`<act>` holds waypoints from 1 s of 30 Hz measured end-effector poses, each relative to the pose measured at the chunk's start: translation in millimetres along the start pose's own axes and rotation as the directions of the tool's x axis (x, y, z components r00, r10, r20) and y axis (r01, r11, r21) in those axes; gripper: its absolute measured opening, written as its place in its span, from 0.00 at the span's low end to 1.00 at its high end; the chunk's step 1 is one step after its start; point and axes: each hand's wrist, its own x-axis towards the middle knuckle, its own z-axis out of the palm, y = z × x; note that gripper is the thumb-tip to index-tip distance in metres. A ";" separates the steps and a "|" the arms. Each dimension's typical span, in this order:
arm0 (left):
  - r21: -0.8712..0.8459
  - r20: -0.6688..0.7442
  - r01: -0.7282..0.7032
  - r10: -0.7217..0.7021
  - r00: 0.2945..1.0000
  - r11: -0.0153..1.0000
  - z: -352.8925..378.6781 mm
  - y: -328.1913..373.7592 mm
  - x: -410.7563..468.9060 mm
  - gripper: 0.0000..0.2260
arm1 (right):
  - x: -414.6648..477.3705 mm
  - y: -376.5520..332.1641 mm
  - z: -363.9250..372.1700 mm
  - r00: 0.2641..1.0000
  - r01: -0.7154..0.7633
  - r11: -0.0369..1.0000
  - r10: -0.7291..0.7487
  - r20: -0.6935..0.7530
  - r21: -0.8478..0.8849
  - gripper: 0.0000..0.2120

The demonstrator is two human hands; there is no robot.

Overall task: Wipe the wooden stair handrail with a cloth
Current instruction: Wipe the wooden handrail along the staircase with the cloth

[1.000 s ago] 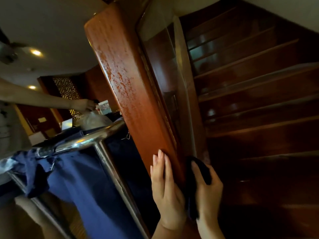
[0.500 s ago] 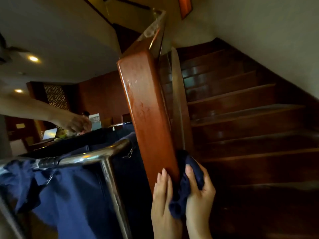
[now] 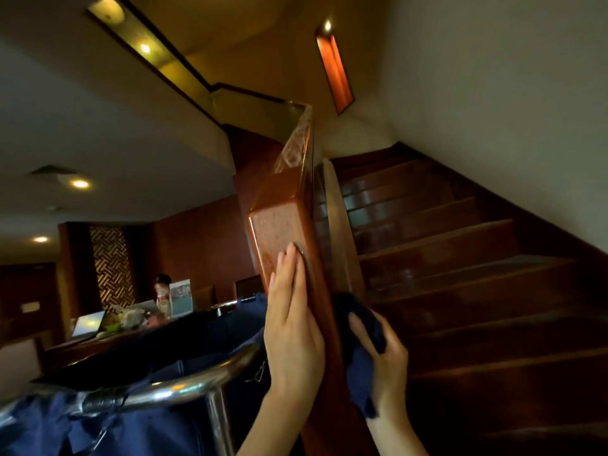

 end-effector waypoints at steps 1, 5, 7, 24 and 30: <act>-0.049 0.030 0.014 -0.013 0.999 0.999 -4.9 -0.9 -28.9 0.21 | 4.4 -1.7 3.5 0.998 -0.056 0.997 0.056 0.001 0.052 0.09; -0.140 0.036 0.036 -0.031 0.999 0.989 -0.2 -8.9 -30.4 0.21 | 32.5 -26.1 61.3 0.993 0.110 0.987 -0.103 0.064 -0.120 0.07; -0.143 0.066 0.073 -0.064 0.996 0.987 0.1 -7.9 -26.6 0.22 | 39.3 -44.3 90.6 0.954 0.297 0.919 -0.272 0.127 -0.259 0.07; -0.241 0.045 0.080 -0.071 0.996 0.967 -0.9 -7.2 -34.6 0.24 | 28.8 -52.9 106.7 0.718 0.694 0.608 -0.617 0.321 -0.385 0.13; -0.347 0.108 0.150 -0.120 0.987 0.926 -5.8 -4.3 -52.0 0.25 | 4.4 -31.9 47.6 0.466 0.856 0.167 -0.661 0.588 -0.489 0.16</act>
